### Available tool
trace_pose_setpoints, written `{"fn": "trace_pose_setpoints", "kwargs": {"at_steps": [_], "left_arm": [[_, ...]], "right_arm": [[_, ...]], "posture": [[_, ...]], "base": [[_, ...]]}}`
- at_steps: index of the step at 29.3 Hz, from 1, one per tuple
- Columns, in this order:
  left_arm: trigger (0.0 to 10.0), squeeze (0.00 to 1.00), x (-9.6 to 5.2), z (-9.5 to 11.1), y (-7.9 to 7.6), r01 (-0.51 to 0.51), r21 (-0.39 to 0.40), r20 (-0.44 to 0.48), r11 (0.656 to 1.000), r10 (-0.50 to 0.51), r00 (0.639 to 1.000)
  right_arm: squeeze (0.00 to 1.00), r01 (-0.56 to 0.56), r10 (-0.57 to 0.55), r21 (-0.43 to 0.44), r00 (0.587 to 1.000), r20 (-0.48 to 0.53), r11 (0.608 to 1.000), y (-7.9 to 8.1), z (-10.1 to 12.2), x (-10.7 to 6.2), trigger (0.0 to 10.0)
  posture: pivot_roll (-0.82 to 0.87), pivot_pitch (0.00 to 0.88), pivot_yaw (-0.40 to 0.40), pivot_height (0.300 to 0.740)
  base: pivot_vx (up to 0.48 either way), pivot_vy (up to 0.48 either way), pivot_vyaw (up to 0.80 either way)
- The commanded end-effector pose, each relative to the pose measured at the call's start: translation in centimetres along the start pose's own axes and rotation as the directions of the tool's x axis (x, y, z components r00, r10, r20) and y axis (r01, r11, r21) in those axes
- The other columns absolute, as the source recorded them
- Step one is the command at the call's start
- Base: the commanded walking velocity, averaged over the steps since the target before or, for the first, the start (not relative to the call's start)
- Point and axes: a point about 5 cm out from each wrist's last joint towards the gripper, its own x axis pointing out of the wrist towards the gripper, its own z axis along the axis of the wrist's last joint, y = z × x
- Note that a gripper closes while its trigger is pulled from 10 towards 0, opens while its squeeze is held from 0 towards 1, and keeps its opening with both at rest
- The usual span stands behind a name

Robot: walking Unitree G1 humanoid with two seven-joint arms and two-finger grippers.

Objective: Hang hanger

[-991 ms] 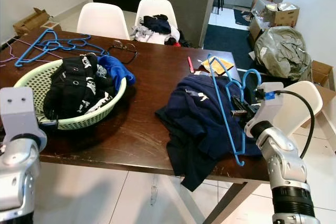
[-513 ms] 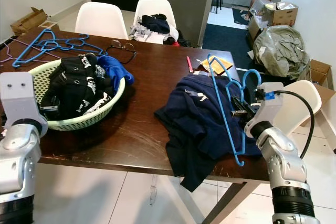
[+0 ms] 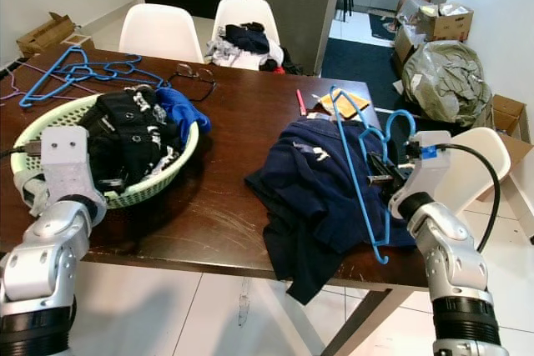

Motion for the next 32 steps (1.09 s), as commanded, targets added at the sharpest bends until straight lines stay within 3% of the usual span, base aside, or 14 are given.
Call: {"fn": "trace_pose_setpoints", "kwargs": {"at_steps": [1,12,14,15,16,17,19,20,21,24,25,26,28,32], "left_arm": [[0.0,0.00,0.1,-0.6,-0.1,0.019,0.007,-0.029,1.000,-0.019,0.999],[0.0,0.00,-0.1,1.6,-0.3,0.073,0.039,0.057,0.997,-0.075,0.996],[0.0,0.00,-0.9,5.2,-1.4,0.212,0.039,0.215,0.976,-0.216,0.953],[0.0,0.00,-0.9,5.2,-1.4,0.212,0.039,0.215,0.976,-0.216,0.953],[0.0,0.00,-1.4,6.6,-2.0,0.279,0.041,0.277,0.960,-0.279,0.919],[0.0,0.00,-2.7,8.5,-3.1,0.406,0.074,0.353,0.911,-0.404,0.844],[0.0,0.00,-4.6,11.0,-4.2,0.532,0.116,0.446,0.839,-0.523,0.726],[0.0,0.00,-4.6,11.0,-4.2,0.532,0.116,0.446,0.839,-0.523,0.726],[0.0,0.00,-5.4,12.6,-4.2,0.569,0.102,0.511,0.816,-0.534,0.674],[0.0,0.00,-6.0,14.6,-3.7,0.583,0.092,0.580,0.808,-0.519,0.628],[0.0,0.00,-7.1,17.8,-3.2,0.605,0.103,0.674,0.790,-0.503,0.541],[0.0,0.00,-7.5,18.5,-3.1,0.607,0.117,0.692,0.786,-0.503,0.518],[0.0,0.00,-7.5,18.5,-3.1,0.607,0.117,0.692,0.786,-0.503,0.518],[0.0,0.00,-7.7,18.9,-4.6,0.657,0.160,0.670,0.736,-0.570,0.475]], "right_arm": [[0.00,0.004,-0.004,-0.021,1.000,0.008,1.000,-0.2,0.3,-0.2,10.0],[0.00,0.007,-0.006,-0.017,1.000,0.010,1.000,-0.2,0.4,-0.1,10.0],[0.00,0.009,-0.009,-0.016,1.000,0.012,1.000,-0.3,0.4,-0.1,10.0],[0.00,0.009,-0.009,-0.016,1.000,0.012,1.000,-0.3,0.4,-0.1,10.0],[0.00,0.011,-0.010,-0.016,1.000,0.013,1.000,-0.3,0.4,0.0,10.0],[0.00,0.011,-0.010,-0.015,1.000,0.016,1.000,-0.2,0.4,0.1,10.0],[0.00,0.010,-0.010,-0.012,1.000,0.020,1.000,-0.2,0.5,0.2,10.0],[0.00,0.010,-0.010,-0.012,1.000,0.020,1.000,-0.2,0.5,0.2,10.0],[0.00,0.009,-0.009,-0.010,1.000,0.023,1.000,-0.1,0.5,0.3,10.0],[0.00,0.011,-0.010,-0.008,1.000,0.026,1.000,-0.1,0.5,0.4,10.0],[0.00,0.011,-0.011,0.000,0.999,0.033,1.000,-0.1,0.5,0.6,10.0],[0.00,0.011,-0.012,0.004,0.999,0.036,1.000,0.0,0.5,0.8,10.0],[0.00,0.011,-0.012,0.004,0.999,0.036,1.000,0.0,0.5,0.8,10.0],[0.00,0.006,-0.007,0.019,0.999,0.051,1.000,0.4,0.4,1.3,10.0]], "posture": [[0.03,0.094,-0.099,0.740],[0.04,0.096,-0.100,0.740],[0.04,0.096,-0.100,0.740],[0.04,0.096,-0.100,0.740],[0.04,0.094,-0.100,0.740],[0.04,0.091,-0.101,0.740],[0.05,0.081,-0.101,0.740],[0.05,0.081,-0.101,0.740],[0.05,0.081,-0.101,0.740],[0.06,0.069,-0.102,0.740],[0.07,0.060,-0.102,0.740],[0.07,0.060,-0.102,0.740],[0.07,0.060,-0.102,0.740],[0.09,0.039,-0.098,0.740]], "base": [[0.000,0.000,0.00],[0.000,0.000,0.00],[0.000,0.000,0.00],[0.000,0.000,0.00],[0.000,0.000,0.00],[0.000,0.000,0.00],[0.000,0.000,0.00],[0.000,0.000,0.00],[0.000,0.000,0.00],[0.000,0.000,0.00],[0.000,0.000,0.00],[0.000,0.000,0.00],[0.000,0.000,0.00],[-0.379,0.000,0.00]]}}
